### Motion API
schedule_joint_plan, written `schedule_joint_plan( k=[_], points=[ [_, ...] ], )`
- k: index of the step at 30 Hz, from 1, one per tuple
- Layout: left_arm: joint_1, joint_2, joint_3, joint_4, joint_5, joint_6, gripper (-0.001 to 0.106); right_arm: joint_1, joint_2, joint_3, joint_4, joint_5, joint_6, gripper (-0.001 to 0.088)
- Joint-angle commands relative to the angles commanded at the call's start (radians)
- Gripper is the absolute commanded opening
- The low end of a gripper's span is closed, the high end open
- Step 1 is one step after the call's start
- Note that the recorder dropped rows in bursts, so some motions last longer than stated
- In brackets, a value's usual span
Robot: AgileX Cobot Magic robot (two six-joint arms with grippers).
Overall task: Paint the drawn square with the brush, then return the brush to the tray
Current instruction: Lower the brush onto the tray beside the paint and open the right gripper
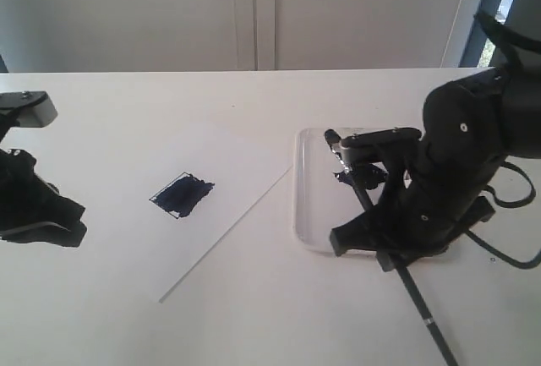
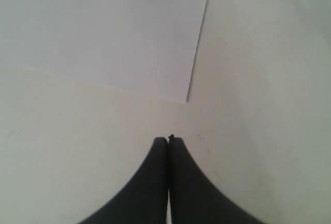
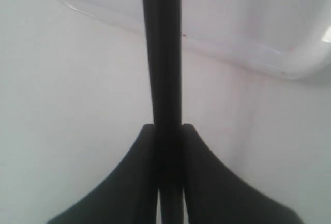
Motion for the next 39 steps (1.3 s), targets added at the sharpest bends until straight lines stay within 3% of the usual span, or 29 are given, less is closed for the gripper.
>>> schedule_joint_plan(
  k=[2, 4, 9, 16, 18, 23, 27, 35, 39],
  points=[
    [0.0, -0.013, 0.0, 0.002, 0.002, -0.019, 0.0, -0.047, 0.0, 0.002, -0.027, 0.013, -0.058, 0.0],
    [-0.001, -0.017, 0.002, 0.004, 0.01, -0.022, 0.0, -0.064, 0.011, 0.002, 0.03, -0.001, -0.104, 0.0],
    [-0.055, -0.023, 0.022, 0.004, -0.001, -0.039, 0.0, -0.065, 0.113, -0.005, 0.051, -0.003, -0.124, 0.0],
    [-0.129, -0.023, 0.119, -0.001, -0.056, -0.063, 0.0, -0.066, 0.129, -0.03, 0.049, -0.043, -0.088, 0.0005],
    [-0.136, -0.023, 0.13, -0.002, -0.069, -0.069, 0.0, -0.066, 0.131, -0.035, 0.041, -0.041, -0.088, 0.0044],
    [-0.136, -0.031, 0.141, -0.003, -0.072, -0.069, 0.0, -0.066, 0.133, -0.035, 0.036, -0.041, -0.073, 0.0274],
    [-0.136, -0.047, 0.141, -0.001, -0.072, -0.069, 0.0, -0.066, 0.133, -0.035, 0.009, -0.046, -0.021, 0.0405],
    [-0.136, -0.075, 0.141, 0.019, -0.071, -0.079, 0.0, -0.066, 0.12, -0.035, 0.006, -0.065, 0.011, 0.0423],
    [-0.136, -0.128, 0.141, 0.046, -0.077, -0.101, 0.0, -0.064, 0.026, -0.035, 0.04, -0.102, -0.001, 0.0419]
  ],
)
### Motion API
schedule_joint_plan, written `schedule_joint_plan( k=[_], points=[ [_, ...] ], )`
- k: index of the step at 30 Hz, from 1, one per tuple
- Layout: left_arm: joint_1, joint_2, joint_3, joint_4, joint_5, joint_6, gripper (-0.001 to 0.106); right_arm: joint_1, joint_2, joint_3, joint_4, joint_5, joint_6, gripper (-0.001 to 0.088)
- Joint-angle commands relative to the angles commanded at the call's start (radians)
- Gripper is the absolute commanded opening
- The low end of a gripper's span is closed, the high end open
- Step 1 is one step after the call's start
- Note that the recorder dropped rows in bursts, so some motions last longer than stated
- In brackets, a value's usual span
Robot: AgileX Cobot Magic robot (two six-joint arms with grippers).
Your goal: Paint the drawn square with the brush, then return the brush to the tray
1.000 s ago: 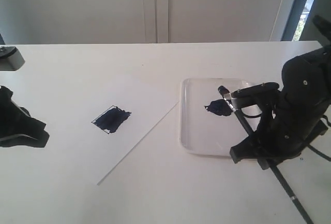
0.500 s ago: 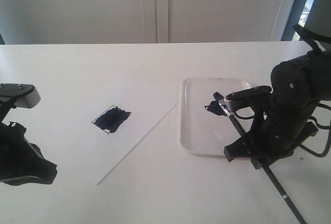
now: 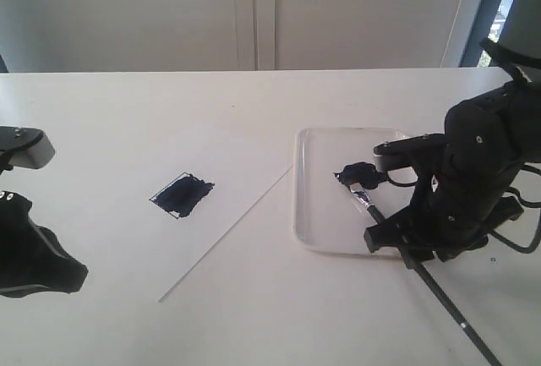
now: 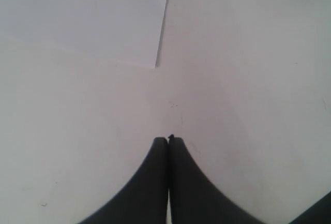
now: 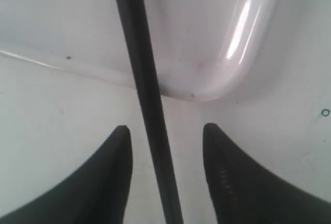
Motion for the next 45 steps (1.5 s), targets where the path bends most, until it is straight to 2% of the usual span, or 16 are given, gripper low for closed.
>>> schedule_joint_plan(
  k=[5, 13, 16, 21, 23, 31, 33, 38, 41, 45],
  points=[
    [0.0, -0.1, 0.007, 0.032, -0.066, -0.019, 0.0, 0.0, -0.23, 0.002, 0.002, -0.059, -0.039, 0.0419],
    [0.0, -0.237, 0.111, 0.032, -0.324, -0.016, 0.0, 0.0, -0.545, 0.002, 0.004, -0.23, -0.114, 0.0415],
    [0.0, -0.262, 0.149, 0.032, -0.392, 0.024, 0.0, 0.0, -0.626, 0.002, 0.059, -0.247, -0.214, 0.0362],
    [0.0, -0.313, 0.209, 0.032, -0.497, 0.087, 0.0, 0.0, -0.798, 0.002, 0.251, -0.281, -0.389, 0.0216],
    [0.0, -0.343, 0.23, 0.032, -0.551, 0.088, 0.0, 0.0, -0.881, 0.002, 0.273, -0.29, -0.424, 0.0167],
    [0.0, -0.443, 0.253, 0.056, -0.761, 0.131, 0.0, 0.0, -1.115, 0.002, 0.279, -0.253, -0.464, 0.008],
    [0.0, -0.467, 0.253, 0.09, -0.789, 0.131, 0.0, 0.0, -1.18, 0.002, 0.321, -0.257, -0.464, 0.0079],
    [0.0, -0.516, 0.253, 0.242, -0.858, 0.14, 0.0, 0.0, -1.342, 0.002, 0.312, -0.262, -0.475, 0.0079],
    [0.002, -0.516, 0.253, 0.252, -0.873, 0.132, 0.0, 0.0, -1.406, 0.002, 0.296, -0.212, -0.485, 0.0079],
    [0.002, -0.516, 0.253, 0.252, -0.791, 0.128, 0.0, 0.0, -1.445, 0.002, 0.296, -0.088, -0.481, 0.0081]
  ],
)
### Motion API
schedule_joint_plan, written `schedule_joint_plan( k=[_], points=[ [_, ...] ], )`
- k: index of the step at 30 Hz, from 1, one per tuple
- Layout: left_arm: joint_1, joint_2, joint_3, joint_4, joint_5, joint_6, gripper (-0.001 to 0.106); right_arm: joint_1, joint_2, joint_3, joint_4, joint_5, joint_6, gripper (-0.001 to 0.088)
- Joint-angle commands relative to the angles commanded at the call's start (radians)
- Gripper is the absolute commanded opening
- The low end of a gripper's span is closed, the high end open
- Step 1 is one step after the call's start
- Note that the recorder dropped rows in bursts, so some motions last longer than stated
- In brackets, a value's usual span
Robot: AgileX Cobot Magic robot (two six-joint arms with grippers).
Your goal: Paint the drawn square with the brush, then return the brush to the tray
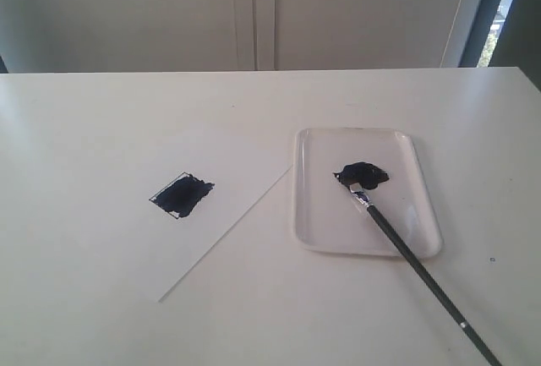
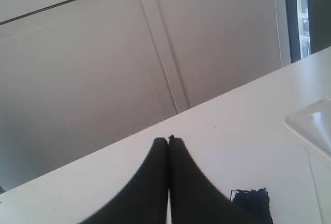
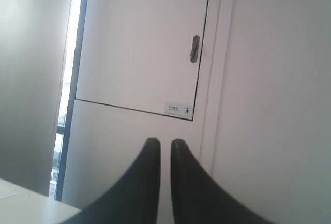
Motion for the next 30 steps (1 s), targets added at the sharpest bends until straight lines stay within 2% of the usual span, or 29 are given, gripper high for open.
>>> schedule_joint_plan(
  k=[6, 12, 22, 28, 30],
  points=[
    [0.0, 0.0, 0.0, -0.017, 0.113, 0.0, 0.0, 0.0, -0.024, 0.0, 0.006, 0.068, 0.008, 0.0081],
    [0.0, 0.0, 0.0, -0.017, 0.113, 0.002, 0.0, 0.0, -0.026, 0.0, 0.015, 0.128, 0.023, 0.0081],
    [0.0, -0.01, 0.004, -0.017, 0.109, 0.002, 0.0, 0.0, -0.031, 0.005, 0.027, 0.128, 0.023, 0.0081],
    [0.001, -0.124, 0.102, -0.017, 0.083, 0.004, 0.0, -0.002, -0.058, 0.093, 0.015, 0.085, 0.023, 0.0081],
    [0.01, -0.167, 0.136, -0.017, 0.085, 0.004, 0.0, -0.002, -0.072, 0.136, -0.05, 0.027, 0.023, 0.0081]
  ],
)
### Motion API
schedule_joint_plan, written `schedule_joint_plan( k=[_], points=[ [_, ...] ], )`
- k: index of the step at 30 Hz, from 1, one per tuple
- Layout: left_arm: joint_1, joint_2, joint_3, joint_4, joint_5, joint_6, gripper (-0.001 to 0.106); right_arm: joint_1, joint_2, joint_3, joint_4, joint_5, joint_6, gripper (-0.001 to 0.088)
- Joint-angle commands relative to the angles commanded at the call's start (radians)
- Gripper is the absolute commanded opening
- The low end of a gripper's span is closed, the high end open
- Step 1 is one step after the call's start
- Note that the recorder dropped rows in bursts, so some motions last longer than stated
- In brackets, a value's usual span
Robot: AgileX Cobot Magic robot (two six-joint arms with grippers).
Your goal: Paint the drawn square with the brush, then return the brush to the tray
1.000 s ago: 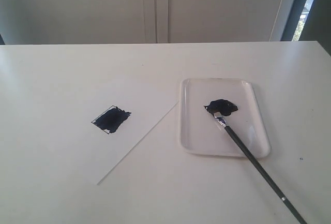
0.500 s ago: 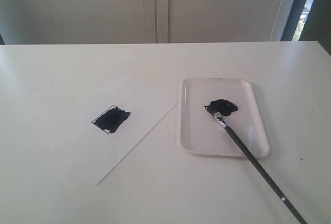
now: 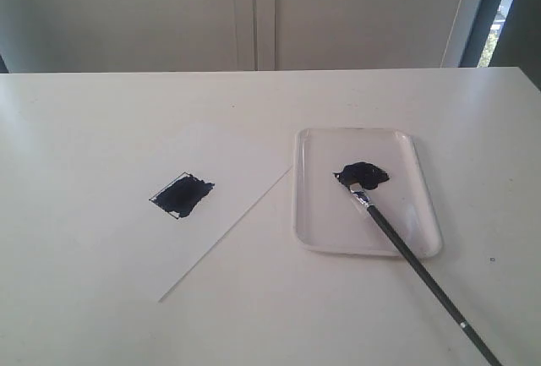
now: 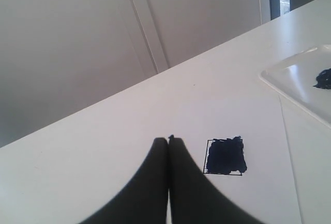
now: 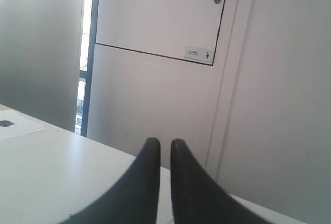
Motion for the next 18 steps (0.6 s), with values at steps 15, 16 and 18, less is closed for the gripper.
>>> schedule_joint_plan(
  k=[15, 16, 18],
  points=[
    [0.3, -0.226, 0.187, 0.008, 0.005, 0.0, 0.0, 0.0, -0.067, 0.508, -0.151, -0.392, 0.0, 0.0081],
    [0.31, -0.239, 0.2, 0.008, 0.005, 0.0, 0.0, 0.0, -0.067, 0.543, -0.151, -0.434, 0.0, 0.0081],
    [0.329, -0.278, 0.233, 0.011, -0.001, 0.0, 0.0, 0.0, -0.067, 0.627, -0.163, -0.519, 0.0, 0.0081]
  ],
)
